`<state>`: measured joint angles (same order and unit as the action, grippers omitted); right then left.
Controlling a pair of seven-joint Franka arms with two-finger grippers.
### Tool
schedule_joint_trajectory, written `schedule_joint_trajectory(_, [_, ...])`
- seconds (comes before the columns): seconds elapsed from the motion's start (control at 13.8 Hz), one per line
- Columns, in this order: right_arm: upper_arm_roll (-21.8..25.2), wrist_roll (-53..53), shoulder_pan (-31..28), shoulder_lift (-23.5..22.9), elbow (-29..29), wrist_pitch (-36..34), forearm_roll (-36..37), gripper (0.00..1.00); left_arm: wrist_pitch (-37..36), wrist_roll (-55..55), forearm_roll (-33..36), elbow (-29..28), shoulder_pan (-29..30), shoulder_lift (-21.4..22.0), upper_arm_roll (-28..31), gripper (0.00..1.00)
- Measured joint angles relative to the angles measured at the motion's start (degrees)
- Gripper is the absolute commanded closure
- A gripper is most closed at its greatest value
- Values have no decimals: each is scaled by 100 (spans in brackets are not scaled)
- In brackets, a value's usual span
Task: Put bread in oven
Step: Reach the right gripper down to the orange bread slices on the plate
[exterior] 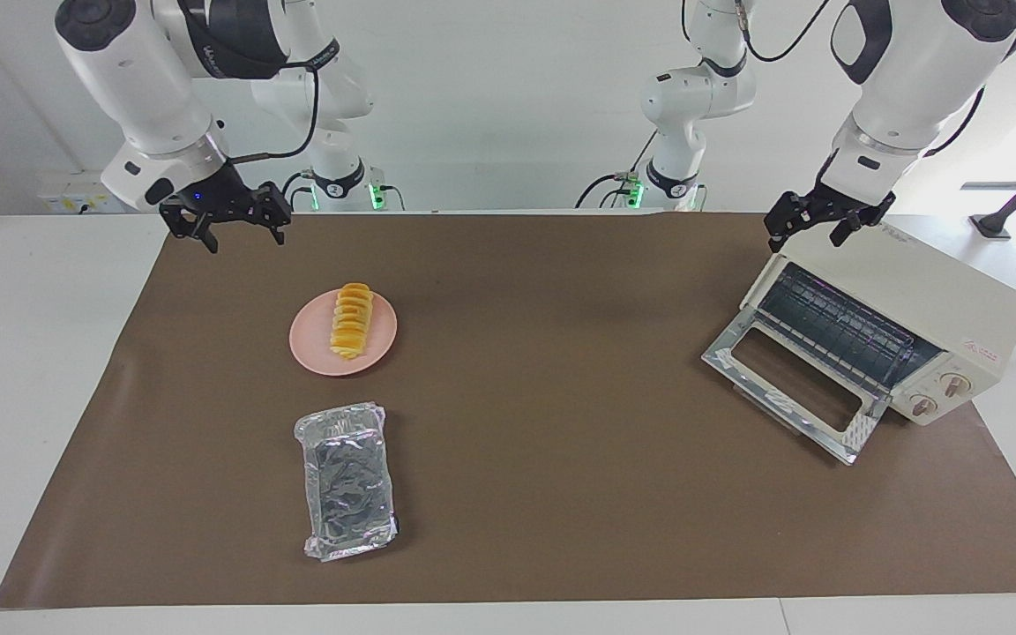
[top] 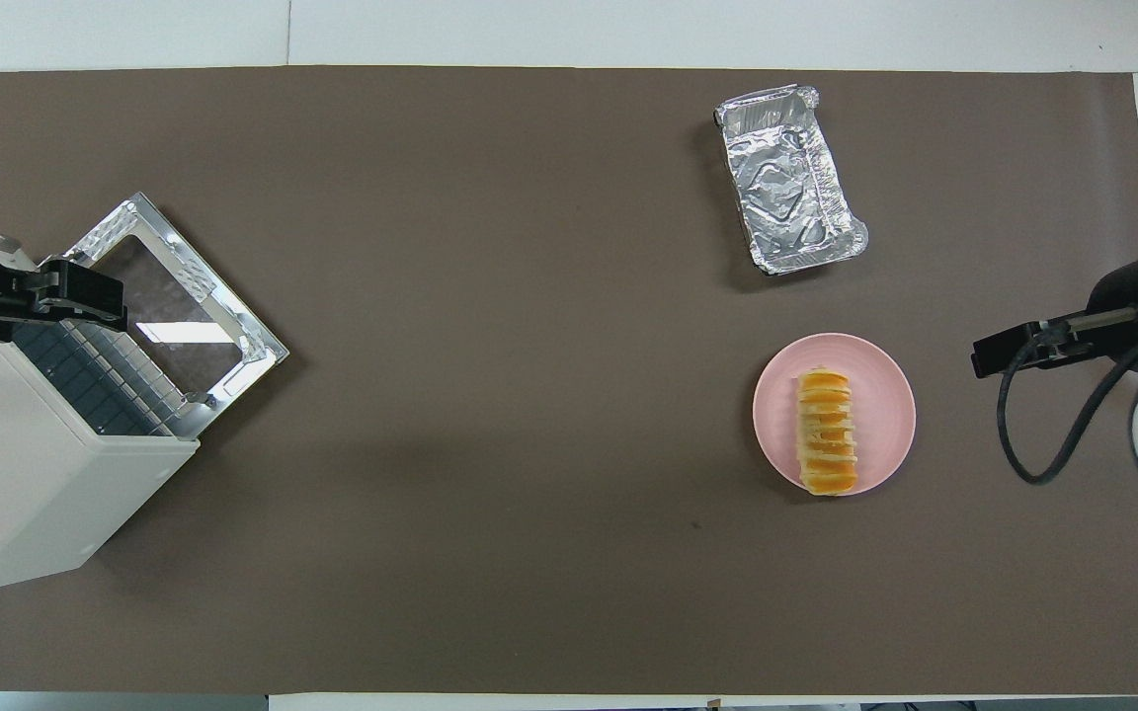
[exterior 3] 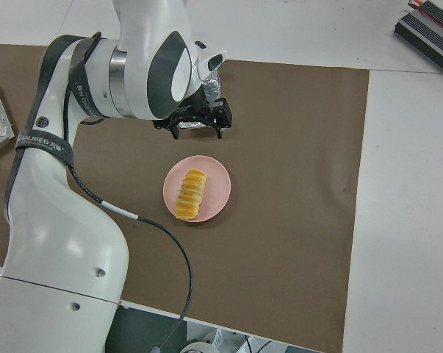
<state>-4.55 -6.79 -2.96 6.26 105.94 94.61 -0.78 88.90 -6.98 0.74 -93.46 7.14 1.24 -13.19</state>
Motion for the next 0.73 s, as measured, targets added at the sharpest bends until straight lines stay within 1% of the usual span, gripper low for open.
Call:
schedule_joint_trajectory(0.15, [-13, 4, 180, 421, 1087, 802, 0, 0, 0, 0, 0, 0, 0, 0, 0, 0])
schedule_joint_trajectory(0.29, [-21, 76, 354, 634, 1867, 1423, -10, 0, 0, 0, 0, 0, 0, 0, 0, 0])
schedule_joint_trajectory(0.44, [-24, 94, 433, 554, 2436, 2288, -14, 0, 0, 0, 0, 0, 0, 0, 0, 0])
schedule_joint_trajectory(0.51, [-22, 101, 496, 427, 2668, 2700, -16, 0, 0, 0, 0, 0, 0, 0, 0, 0])
schedule_joint_trajectory(0.58, [-22, 162, 591, 258, 2815, 3028, -17, 0, 0, 0, 0, 0, 0, 0, 0, 0])
schedule_joint_trajectory(0.73, [-28, 365, 863, -98, 2902, 3487, -17, 0, 0, 0, 0, 0, 0, 0, 0, 0])
